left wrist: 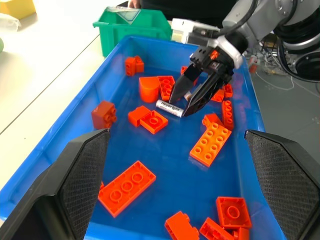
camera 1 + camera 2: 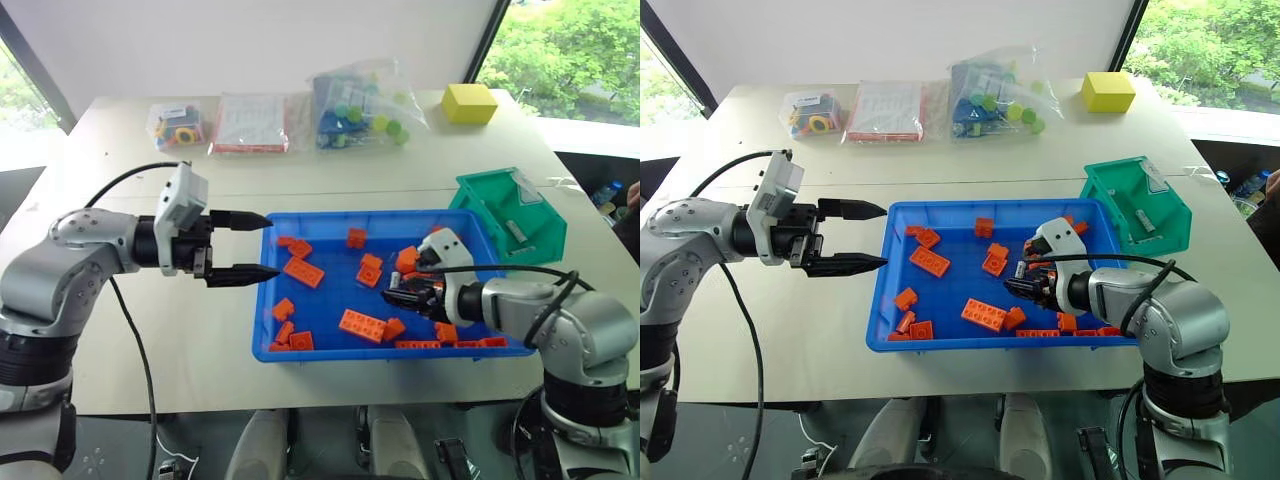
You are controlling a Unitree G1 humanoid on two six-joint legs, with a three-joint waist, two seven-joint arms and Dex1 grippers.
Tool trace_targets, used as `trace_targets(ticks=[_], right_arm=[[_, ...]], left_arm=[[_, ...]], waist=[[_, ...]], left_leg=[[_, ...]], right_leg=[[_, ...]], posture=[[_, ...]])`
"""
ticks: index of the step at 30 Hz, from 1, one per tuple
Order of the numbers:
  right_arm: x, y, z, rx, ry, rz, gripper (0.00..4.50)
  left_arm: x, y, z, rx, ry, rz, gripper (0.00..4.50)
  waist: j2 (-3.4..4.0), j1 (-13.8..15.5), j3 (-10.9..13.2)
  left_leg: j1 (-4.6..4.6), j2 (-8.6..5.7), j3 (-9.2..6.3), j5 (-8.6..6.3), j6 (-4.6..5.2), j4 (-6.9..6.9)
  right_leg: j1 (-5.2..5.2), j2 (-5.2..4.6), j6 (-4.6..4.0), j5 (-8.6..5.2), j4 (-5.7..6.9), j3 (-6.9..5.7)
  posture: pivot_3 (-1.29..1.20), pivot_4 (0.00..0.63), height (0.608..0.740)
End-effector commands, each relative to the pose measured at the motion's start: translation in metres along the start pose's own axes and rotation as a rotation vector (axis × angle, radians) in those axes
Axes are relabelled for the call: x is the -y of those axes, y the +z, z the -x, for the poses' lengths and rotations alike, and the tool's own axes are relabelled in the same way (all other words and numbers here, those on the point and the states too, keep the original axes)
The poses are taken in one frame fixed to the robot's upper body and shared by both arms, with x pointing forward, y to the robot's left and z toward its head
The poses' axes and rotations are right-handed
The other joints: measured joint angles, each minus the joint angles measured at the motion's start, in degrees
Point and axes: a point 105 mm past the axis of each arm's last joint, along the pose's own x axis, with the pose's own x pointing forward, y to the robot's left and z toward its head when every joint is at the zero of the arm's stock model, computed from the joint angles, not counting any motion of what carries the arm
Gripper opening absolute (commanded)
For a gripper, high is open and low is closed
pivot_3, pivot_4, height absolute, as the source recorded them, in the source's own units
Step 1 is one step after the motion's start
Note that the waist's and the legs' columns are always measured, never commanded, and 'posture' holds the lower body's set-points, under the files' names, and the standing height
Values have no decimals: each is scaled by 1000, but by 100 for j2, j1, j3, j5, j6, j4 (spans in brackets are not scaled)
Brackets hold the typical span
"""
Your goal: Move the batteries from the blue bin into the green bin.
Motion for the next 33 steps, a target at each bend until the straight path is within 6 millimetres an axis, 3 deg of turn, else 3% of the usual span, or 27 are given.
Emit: trace_targets(ticks=[1,11,14,18,21,23,27,30,33], right_arm=[[1,1,-5,12,-16,34,2923],[2,6,-32,16,-22,125,2923],[0,8,-31,26,-7,135,2124],[-2,10,-25,30,1,146,145],[-3,12,-20,32,4,154,53],[-2,18,-13,48,0,163,53],[9,59,19,179,-27,124,53],[42,87,56,261,-150,91,53],[79,99,88,294,-302,76,53]], left_arm=[[-2,9,2,15,6,-47,4500],[-4,12,3,20,16,-54,4500],[-4,11,4,22,22,-54,4500],[-4,11,4,25,27,-53,4500],[-4,10,3,28,25,-53,4500],[-5,10,2,32,23,-53,4500],[-5,9,0,36,11,-51,4500],[-5,8,-2,36,2,-49,4500],[-5,7,-3,38,-4,-47,4500]], waist=[[0,-3,0],[-8,-29,-5],[-8,-24,-5],[-8,-15,-5],[-8,3,-5],[-8,8,-5],[-4,4,0],[-4,4,0],[-7,39,-1]], left_leg=[[0,0,0,0,0,0],[5,2,8,0,0,1],[5,2,8,0,0,1],[4,2,7,0,0,1],[4,2,5,0,0,1],[3,2,5,0,0,1],[1,2,4,0,0,1],[1,2,7,0,0,2],[-4,-1,14,-1,1,0]], right_leg=[[0,0,-3,-1,0,0],[4,1,-5,-3,0,0],[4,1,-5,-2,0,0],[4,1,-4,-2,0,0],[4,1,-5,-3,0,0],[4,1,-5,-3,0,0],[1,0,-5,-2,0,0],[-2,0,-3,1,0,2],[2,2,-2,-1,-8,-5]], posture=[[0,150,692],[0,150,692],[0,150,692],[0,150,692],[0,150,692],[0,150,692],[0,150,692],[0,150,692],[0,150,692]])
